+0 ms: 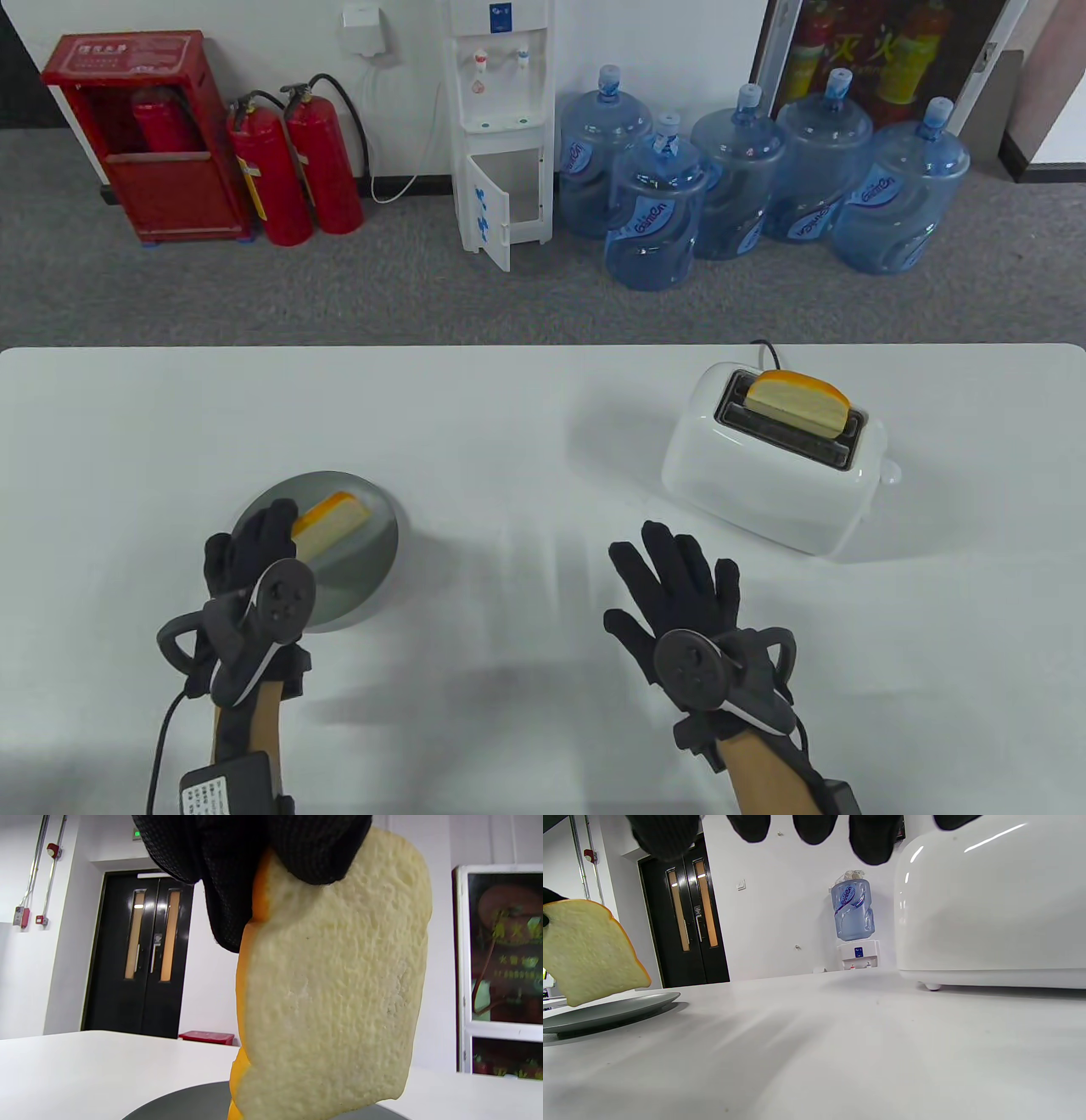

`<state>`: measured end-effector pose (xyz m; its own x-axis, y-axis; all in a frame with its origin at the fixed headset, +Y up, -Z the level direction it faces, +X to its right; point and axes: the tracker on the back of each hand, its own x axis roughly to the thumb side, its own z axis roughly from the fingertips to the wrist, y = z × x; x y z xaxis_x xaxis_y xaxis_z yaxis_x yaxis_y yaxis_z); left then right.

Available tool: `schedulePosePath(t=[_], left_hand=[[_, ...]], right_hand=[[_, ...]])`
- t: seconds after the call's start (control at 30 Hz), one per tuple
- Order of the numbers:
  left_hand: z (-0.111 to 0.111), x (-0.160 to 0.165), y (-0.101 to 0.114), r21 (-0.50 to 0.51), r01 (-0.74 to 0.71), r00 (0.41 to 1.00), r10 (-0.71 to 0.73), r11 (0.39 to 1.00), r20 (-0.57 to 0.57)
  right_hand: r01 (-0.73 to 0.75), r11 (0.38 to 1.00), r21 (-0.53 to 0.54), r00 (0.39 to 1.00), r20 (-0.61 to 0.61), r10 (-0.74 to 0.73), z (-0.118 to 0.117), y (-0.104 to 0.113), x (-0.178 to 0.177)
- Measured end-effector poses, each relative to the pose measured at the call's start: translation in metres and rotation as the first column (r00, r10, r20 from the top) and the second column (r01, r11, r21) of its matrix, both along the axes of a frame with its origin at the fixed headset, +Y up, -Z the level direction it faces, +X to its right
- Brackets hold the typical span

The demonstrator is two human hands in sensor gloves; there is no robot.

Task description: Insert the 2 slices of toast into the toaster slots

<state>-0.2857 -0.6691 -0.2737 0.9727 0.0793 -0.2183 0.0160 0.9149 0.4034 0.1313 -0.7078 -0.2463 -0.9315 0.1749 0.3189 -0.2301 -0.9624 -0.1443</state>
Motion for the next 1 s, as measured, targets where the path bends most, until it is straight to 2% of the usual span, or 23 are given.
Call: schedulePosePath(t=[0.33,0.63,0.77,1.0], left_hand=[[0.015,0.006,0.004,0.103,-0.055,0.993,0.043,0.993,0.108],[0.023,0.026,0.009,0.143,-0.059,0.976,0.027,0.988,0.216],[0.026,0.035,0.01,0.177,-0.045,0.965,-0.003,0.983,0.262],[0.029,0.044,0.008,0.159,-0.047,0.947,-0.006,0.986,0.32]], right_hand=[[-0.005,1.0,-0.008,1.0,-0.001,0.005,0.0,-0.001,-0.001],[0.008,1.0,0.024,1.0,-0.014,-0.007,0.003,0.001,-0.005],[0.042,0.993,0.112,0.998,-0.049,-0.037,0.007,0.002,-0.008],[0.051,0.987,0.151,0.995,-0.091,-0.038,0.013,0.005,-0.015]])
